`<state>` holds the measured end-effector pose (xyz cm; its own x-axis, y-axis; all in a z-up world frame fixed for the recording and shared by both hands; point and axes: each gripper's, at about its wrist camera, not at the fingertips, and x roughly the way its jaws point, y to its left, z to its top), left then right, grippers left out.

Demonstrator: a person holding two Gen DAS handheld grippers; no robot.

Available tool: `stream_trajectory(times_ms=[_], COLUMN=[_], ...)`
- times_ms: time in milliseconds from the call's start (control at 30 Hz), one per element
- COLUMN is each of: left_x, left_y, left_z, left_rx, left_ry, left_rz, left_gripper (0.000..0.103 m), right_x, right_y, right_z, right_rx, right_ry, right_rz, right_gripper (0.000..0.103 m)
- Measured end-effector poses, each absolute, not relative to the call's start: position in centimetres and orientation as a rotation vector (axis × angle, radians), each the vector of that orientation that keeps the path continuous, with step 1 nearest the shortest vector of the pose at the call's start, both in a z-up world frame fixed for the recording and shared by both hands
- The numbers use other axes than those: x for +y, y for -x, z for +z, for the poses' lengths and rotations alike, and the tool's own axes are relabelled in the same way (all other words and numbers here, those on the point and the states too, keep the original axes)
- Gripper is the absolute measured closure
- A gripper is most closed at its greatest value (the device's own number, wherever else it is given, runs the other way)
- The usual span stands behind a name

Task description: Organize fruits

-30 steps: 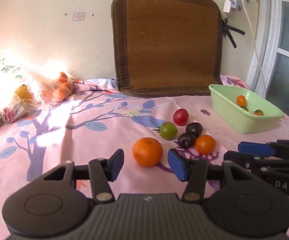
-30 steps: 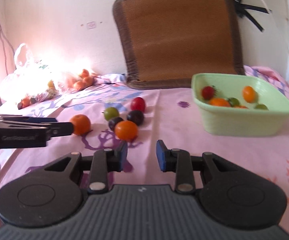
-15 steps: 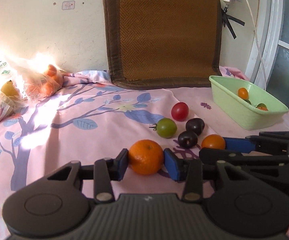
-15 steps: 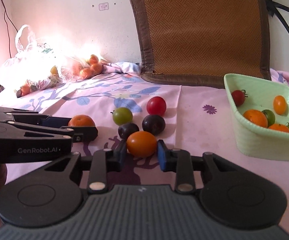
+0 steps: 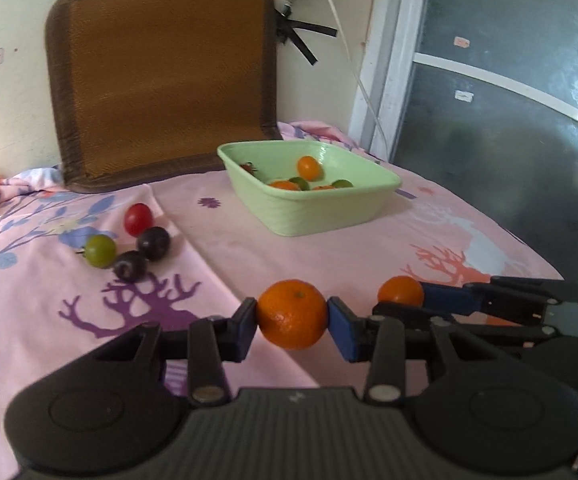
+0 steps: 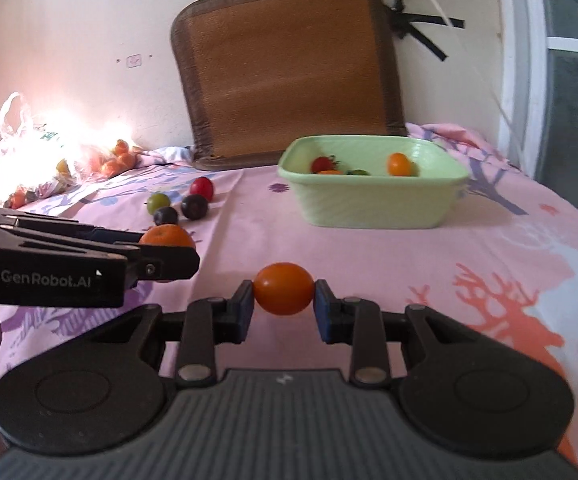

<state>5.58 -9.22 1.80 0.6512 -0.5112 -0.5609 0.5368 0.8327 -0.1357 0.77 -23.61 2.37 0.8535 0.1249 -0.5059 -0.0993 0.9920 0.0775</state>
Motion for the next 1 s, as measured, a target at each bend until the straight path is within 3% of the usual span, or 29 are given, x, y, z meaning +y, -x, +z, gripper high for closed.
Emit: stream_trajectory(times_ms=[233,633,733,800,833,867,1000], left_x=[-12.7,-12.8,-12.8,-12.8,-12.9,-12.9,-13.1], left_y=[-5.0,-3.8,-3.7,-3.8,-3.9,-4.1,-5.4], left_z=[0.3,0.3,0.2,0.2,0.2,0.3,1.5], left_rx=[0.649,0.640,0.634,0.626,0.622,0.625,0.621], left_ry=[-0.109,-0.147,-0.149,-0.153,-0.158,-0.157,-0.128], left_rz=[-0.589,-0.559,-0.559,-0.558,-0.558,-0.567,-0.603], left_gripper=[0.064,0.047,0.050,0.063,0.064,0.064,0.065], right_x=[-26.9,-27.1,-27.1,-27.1,-27.0,-26.9,-27.2], right_y=[0.9,2.3,2.6,2.8,2.8,2.8,2.1], right_z=[1.0,0.1,0.0,-0.1,-0.1,-0.1,0.3], right_rx=[0.545,0.505,0.497,0.492,0.487,0.483,0.472], right_ry=[-0.078,-0.044,-0.042,-0.038,-0.031,-0.029,-0.054], right_rz=[0.035,0.031,0.023,0.023,0.022,0.027,0.013], right_gripper=[0.068,0.061,0.058,0.059,0.061,0.069,0.069])
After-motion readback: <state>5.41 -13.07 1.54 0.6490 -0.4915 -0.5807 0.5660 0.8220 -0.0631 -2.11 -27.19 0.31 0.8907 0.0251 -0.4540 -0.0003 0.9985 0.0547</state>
